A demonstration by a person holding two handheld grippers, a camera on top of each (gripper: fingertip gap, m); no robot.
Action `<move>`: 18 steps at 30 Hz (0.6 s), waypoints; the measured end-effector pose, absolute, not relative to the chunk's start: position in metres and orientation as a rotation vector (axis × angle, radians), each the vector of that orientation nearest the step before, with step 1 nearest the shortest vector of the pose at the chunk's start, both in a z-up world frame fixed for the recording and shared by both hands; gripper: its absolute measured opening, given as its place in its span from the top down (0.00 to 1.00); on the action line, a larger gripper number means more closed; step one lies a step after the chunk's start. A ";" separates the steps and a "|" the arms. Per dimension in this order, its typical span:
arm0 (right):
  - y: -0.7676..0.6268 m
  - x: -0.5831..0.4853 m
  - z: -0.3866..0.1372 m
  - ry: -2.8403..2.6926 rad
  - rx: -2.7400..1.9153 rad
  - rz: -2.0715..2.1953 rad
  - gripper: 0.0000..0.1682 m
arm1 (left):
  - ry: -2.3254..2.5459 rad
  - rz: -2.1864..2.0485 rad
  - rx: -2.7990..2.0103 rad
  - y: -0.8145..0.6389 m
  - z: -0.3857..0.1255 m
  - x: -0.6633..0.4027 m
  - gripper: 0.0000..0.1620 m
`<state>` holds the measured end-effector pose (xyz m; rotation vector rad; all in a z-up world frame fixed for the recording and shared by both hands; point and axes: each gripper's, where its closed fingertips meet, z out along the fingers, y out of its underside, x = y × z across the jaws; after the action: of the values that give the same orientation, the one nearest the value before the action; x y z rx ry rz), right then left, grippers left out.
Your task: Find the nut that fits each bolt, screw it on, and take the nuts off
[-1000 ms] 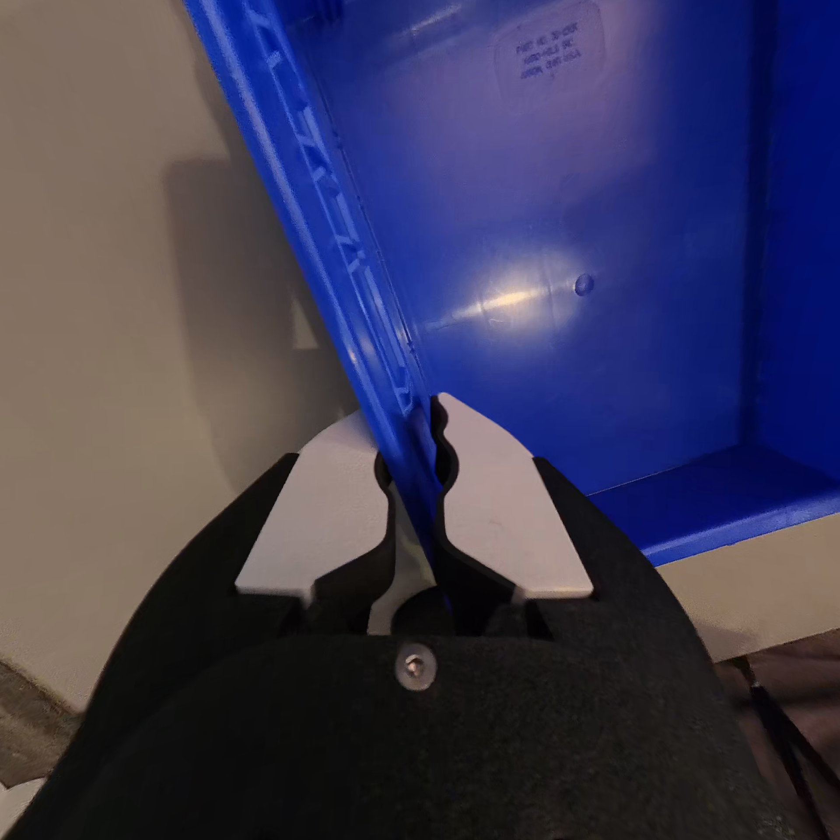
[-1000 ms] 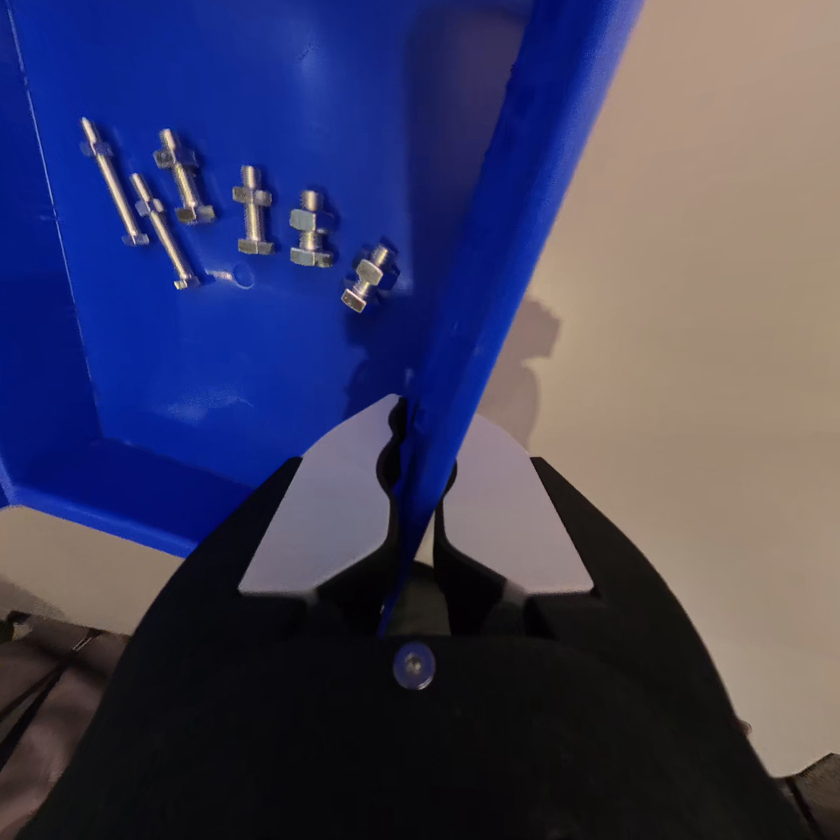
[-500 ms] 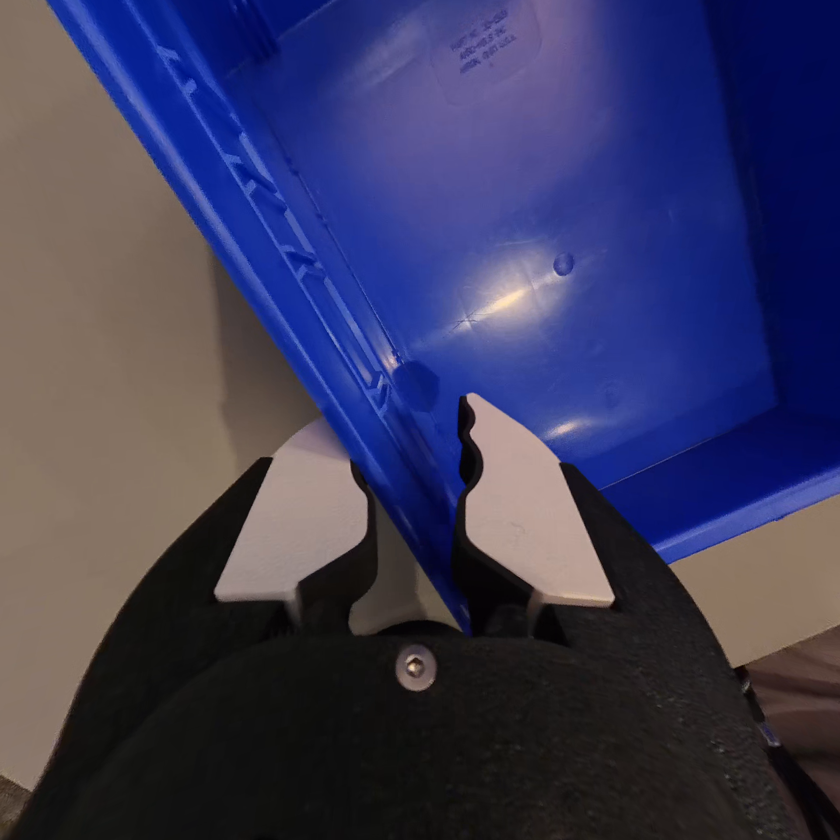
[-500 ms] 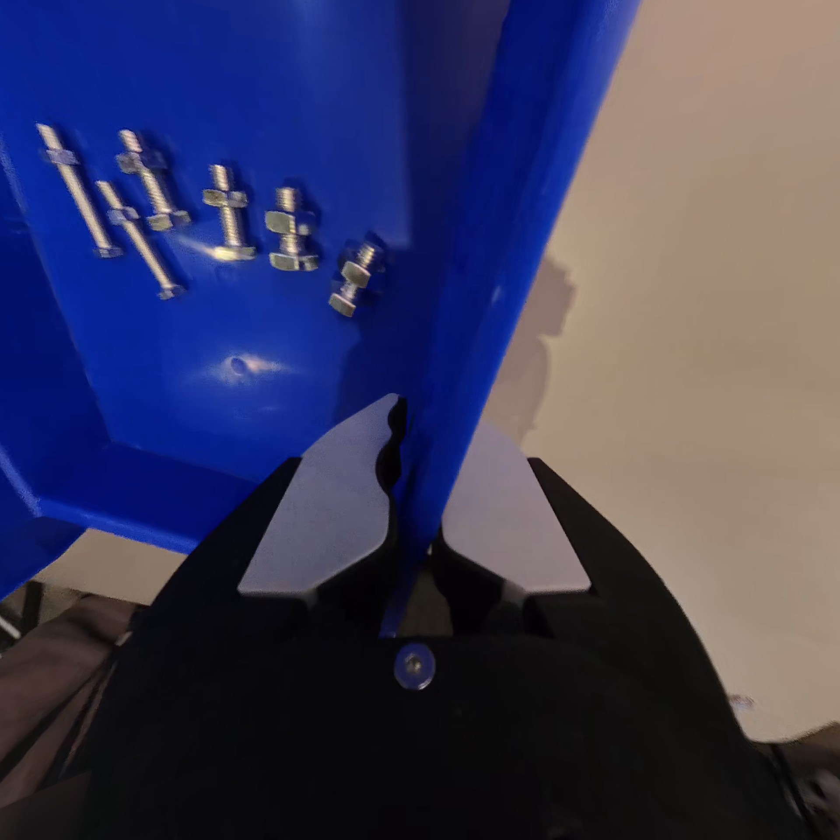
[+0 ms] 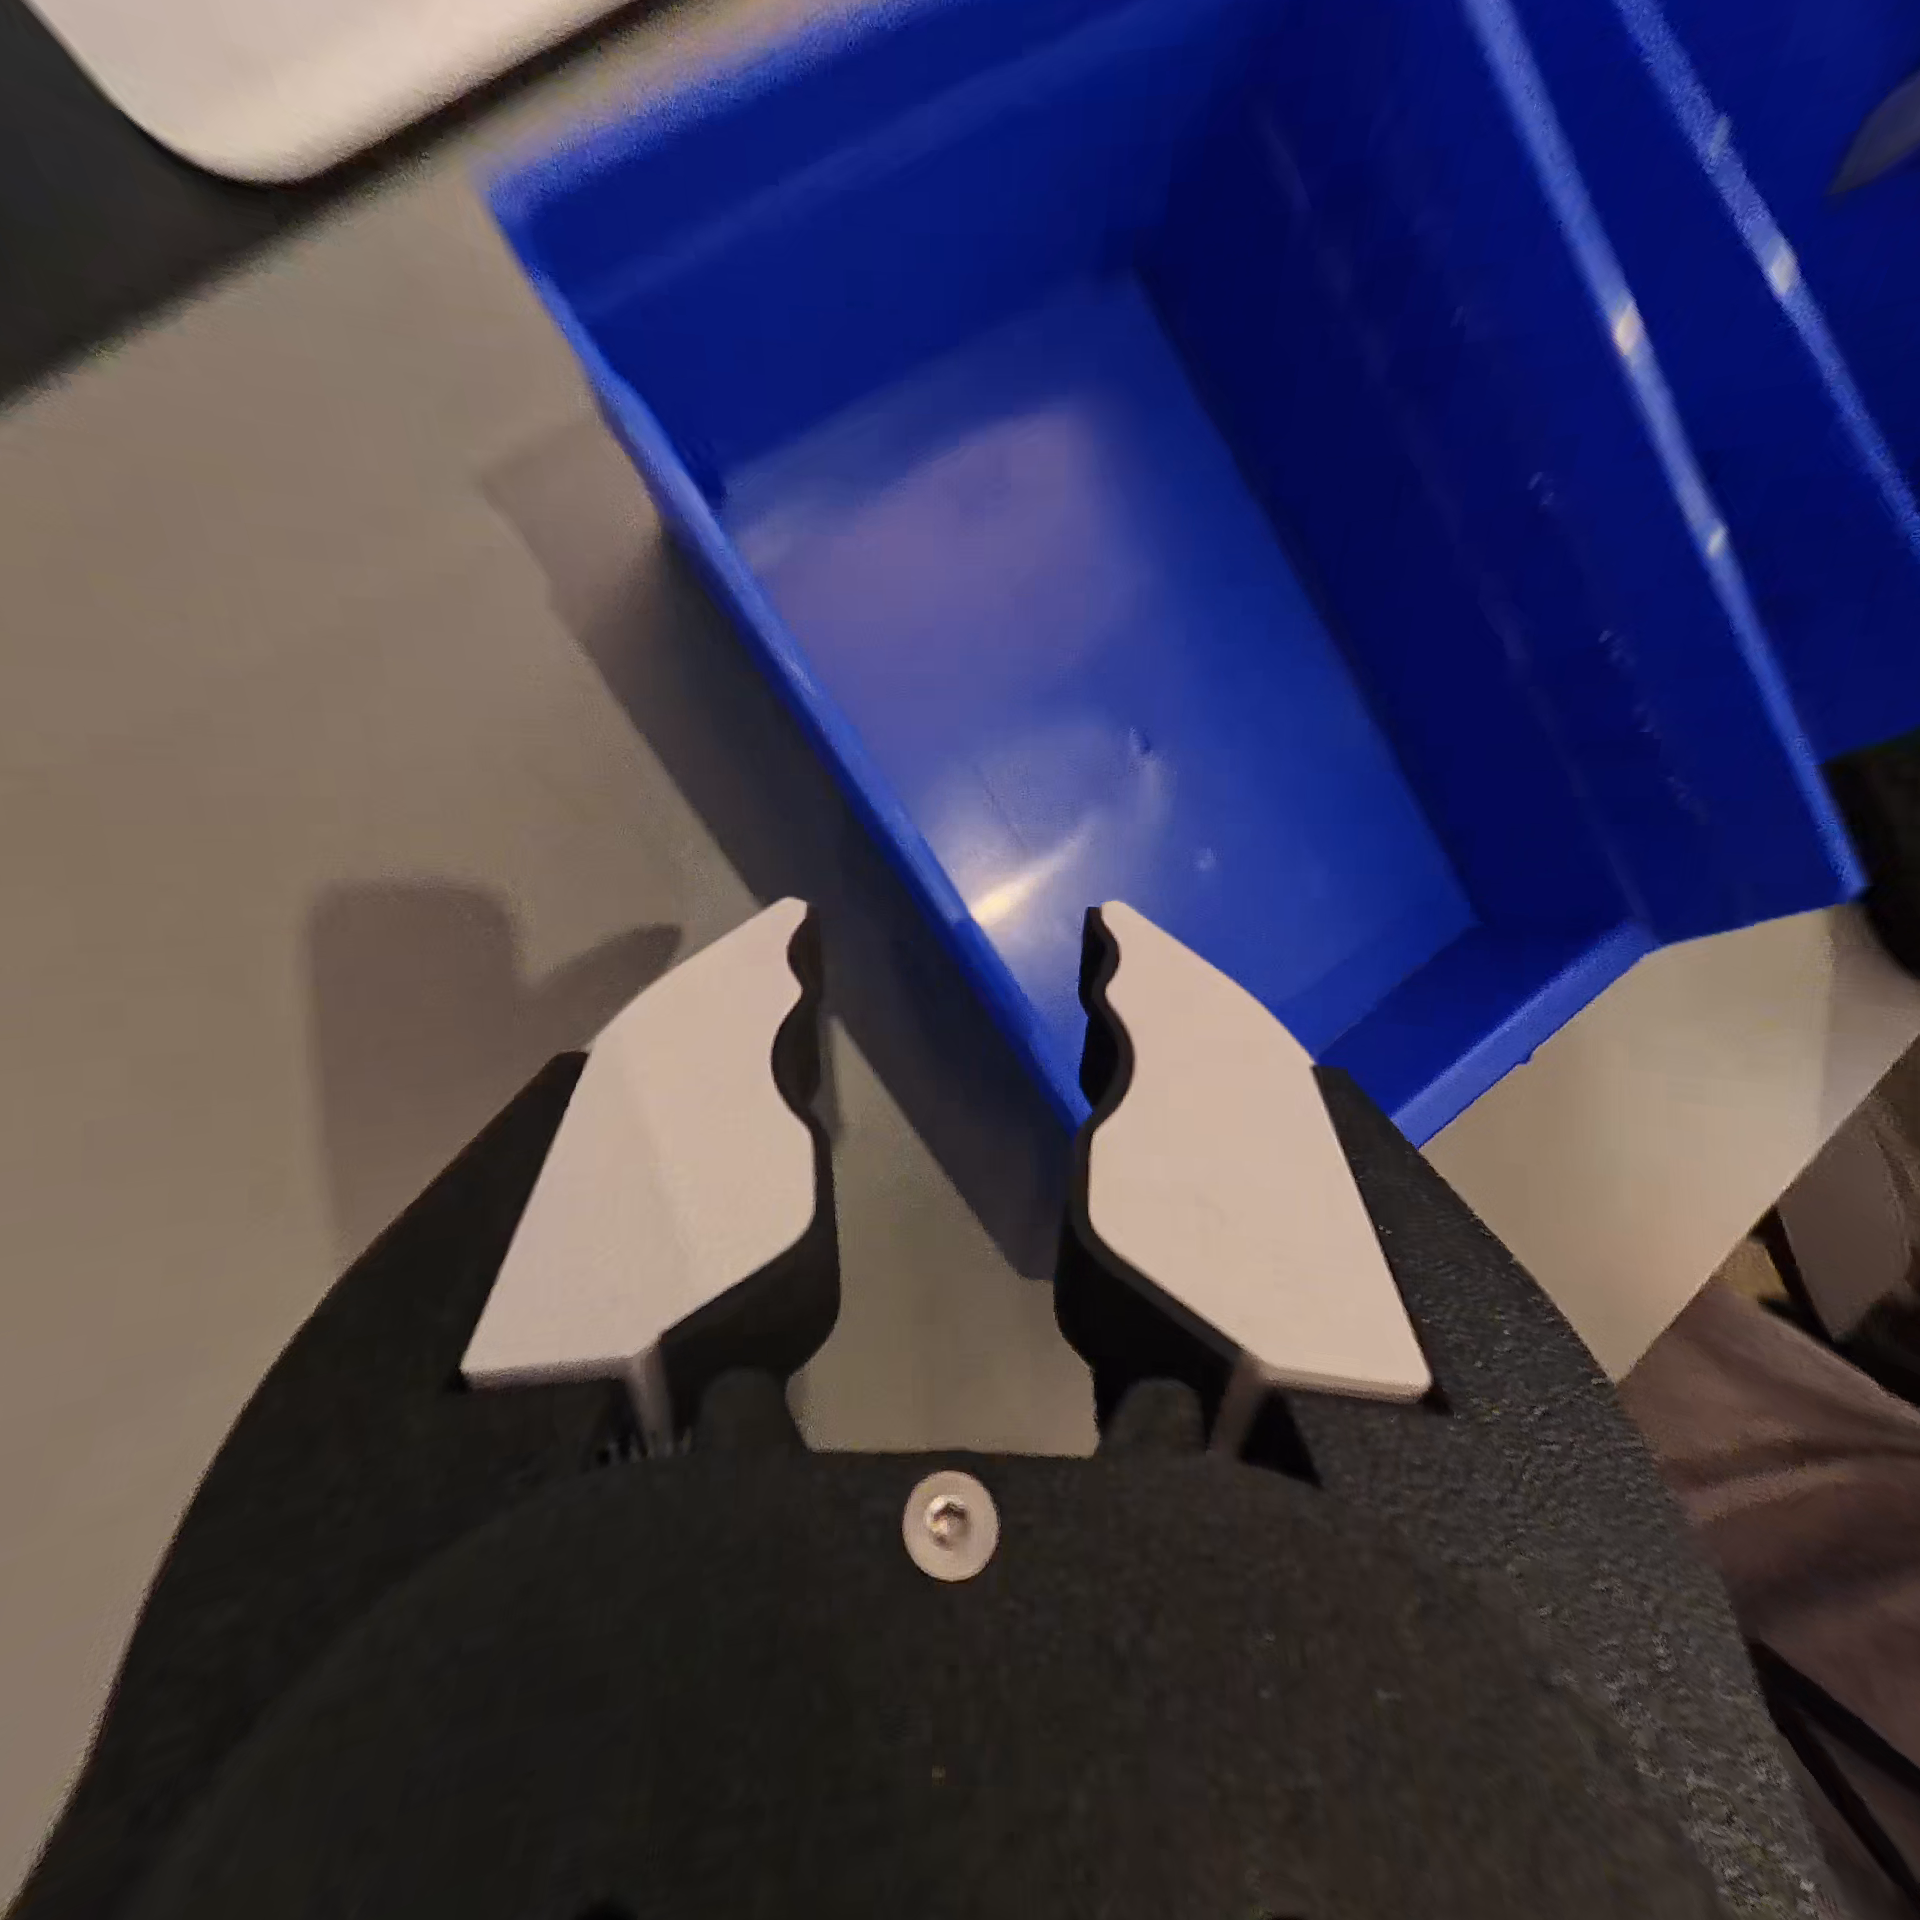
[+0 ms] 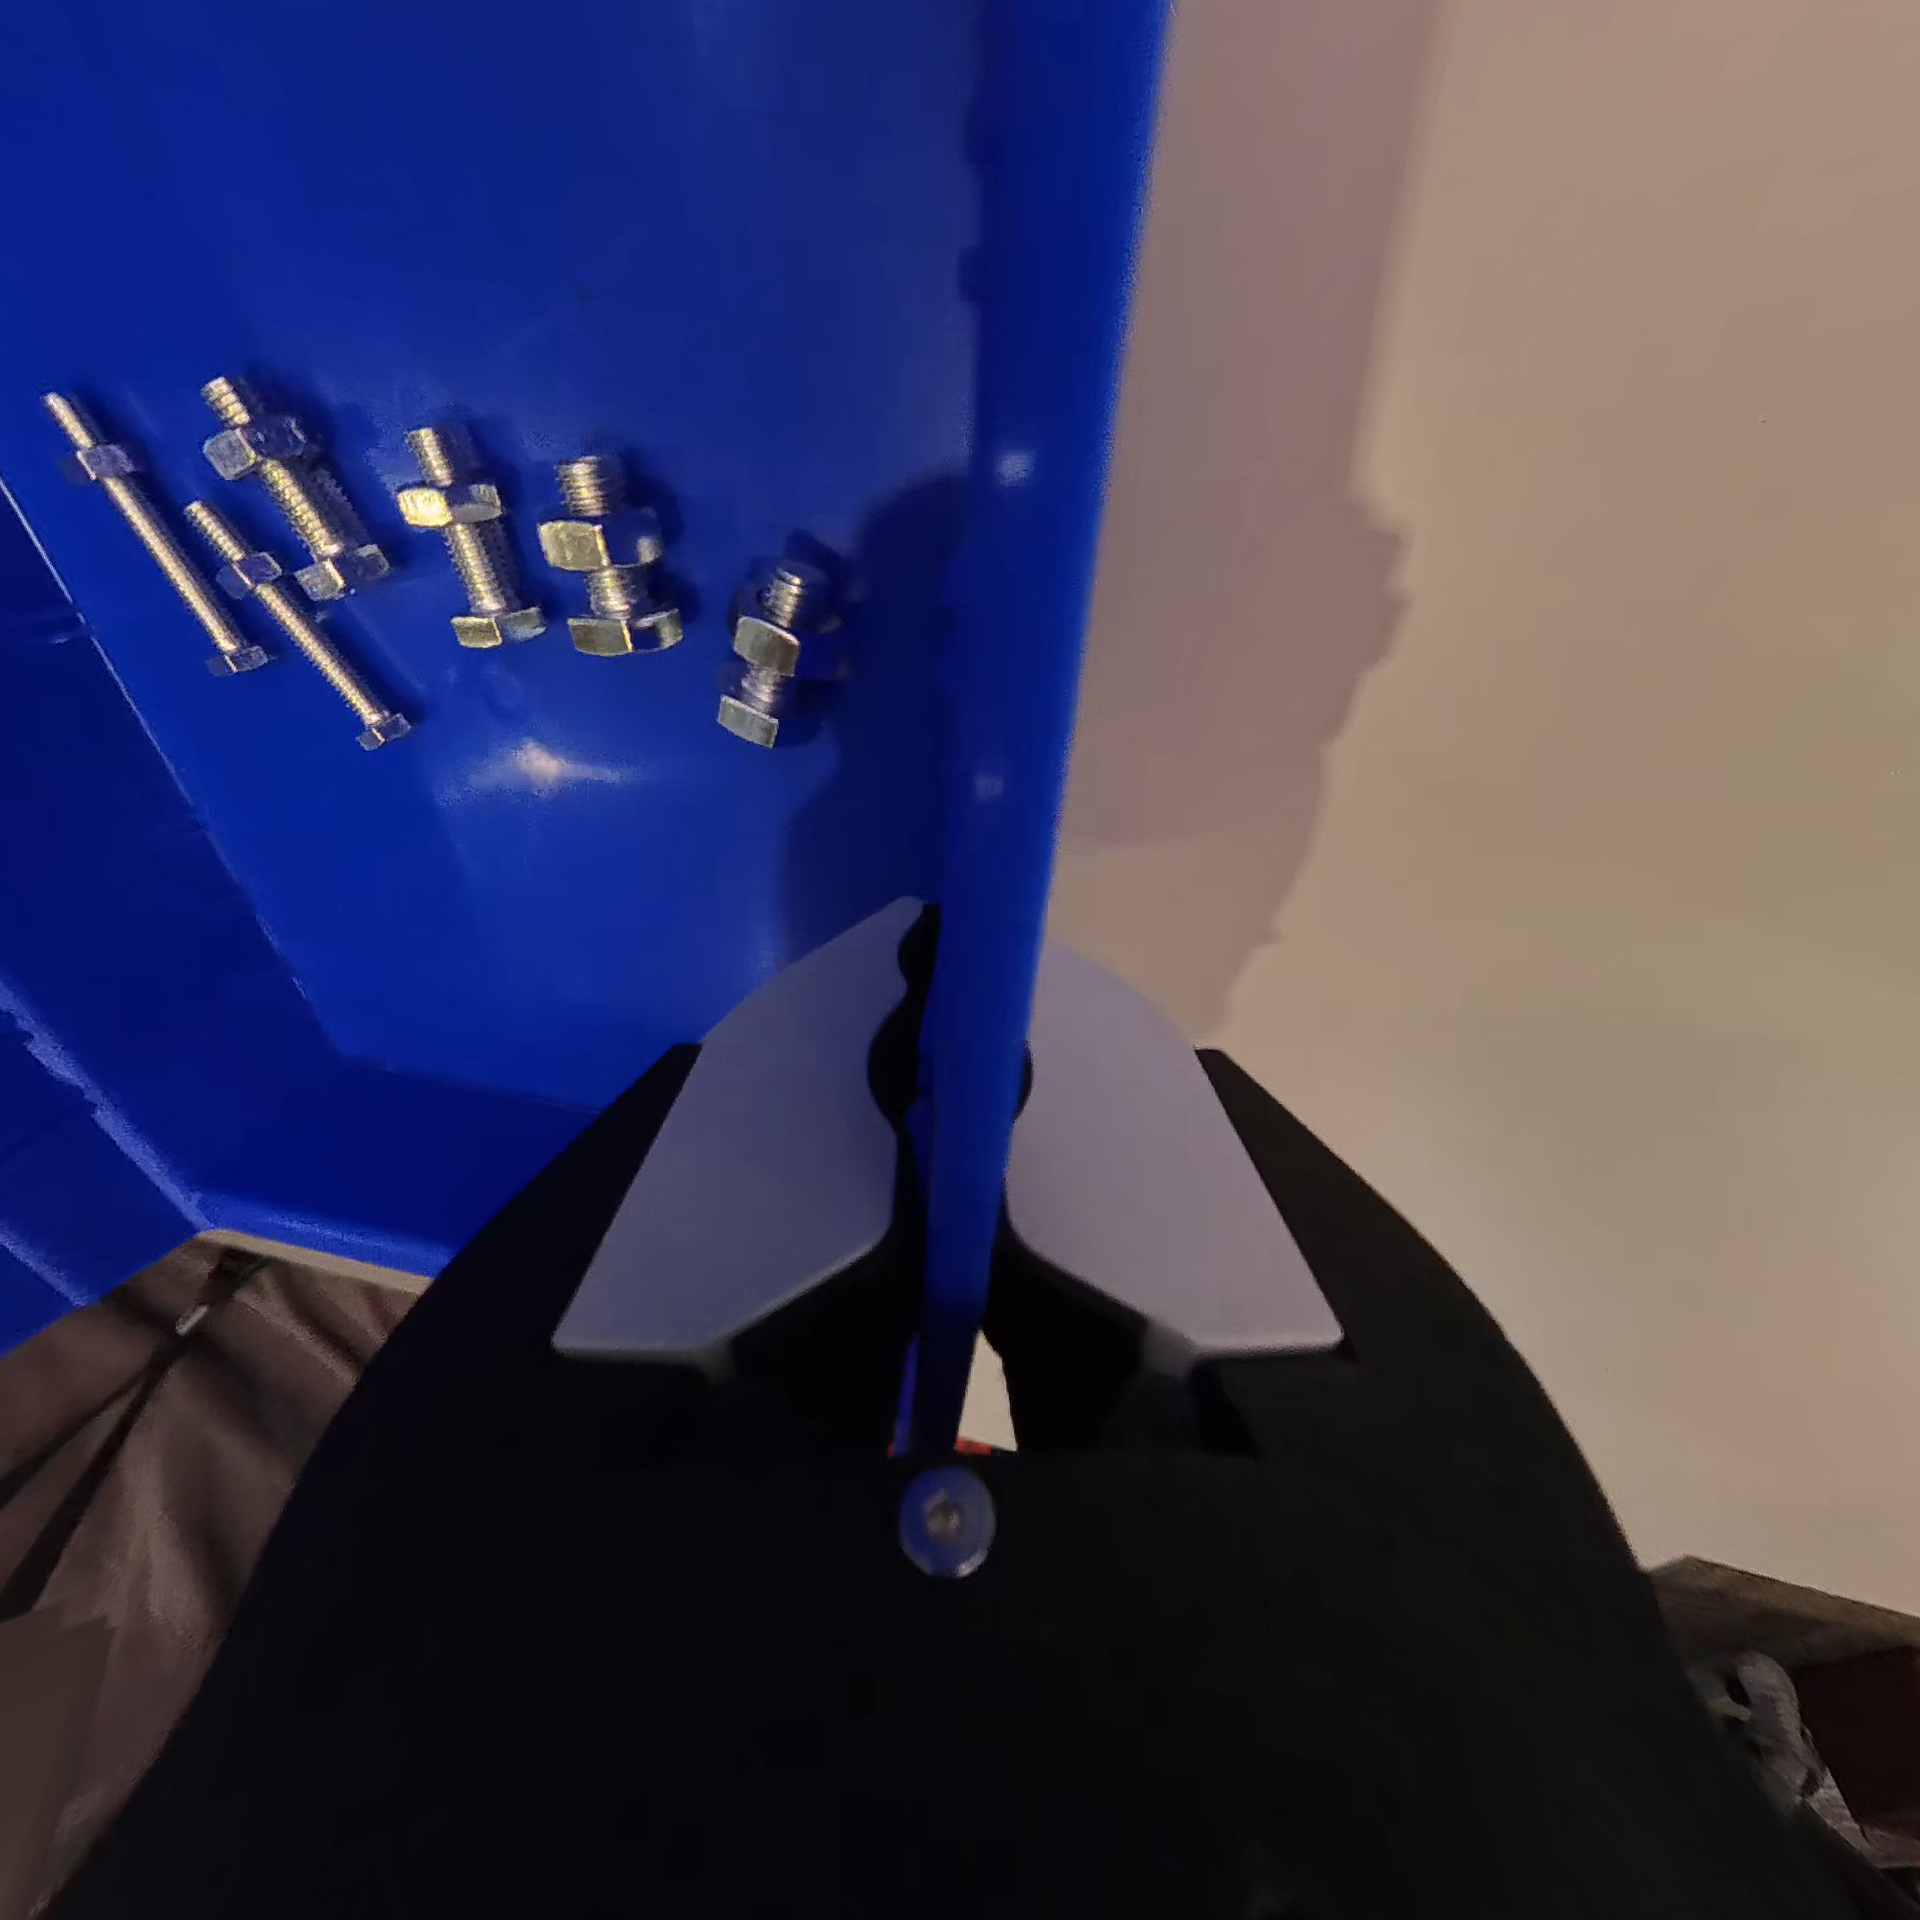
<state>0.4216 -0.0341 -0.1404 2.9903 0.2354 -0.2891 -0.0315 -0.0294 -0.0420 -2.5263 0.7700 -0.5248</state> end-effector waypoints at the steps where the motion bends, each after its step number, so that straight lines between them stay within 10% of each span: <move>1: -0.037 0.426 -0.138 0.242 2.979 -0.291 0.97 | 0.733 -0.531 -2.464 -0.025 -0.026 -0.040 0.71; 9: -0.033 0.441 -0.058 0.265 3.067 -0.159 0.97 | 0.452 -0.424 -1.913 -0.048 0.119 -0.137 0.74; 18: -0.005 0.307 0.060 0.609 3.133 -0.077 0.97 | 0.354 -0.379 -1.713 -0.105 0.167 -0.186 0.74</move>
<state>0.3075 -0.0049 0.0603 3.1325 0.6090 -0.0771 -0.1863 -0.1046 0.1669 -1.7134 0.3535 -0.3791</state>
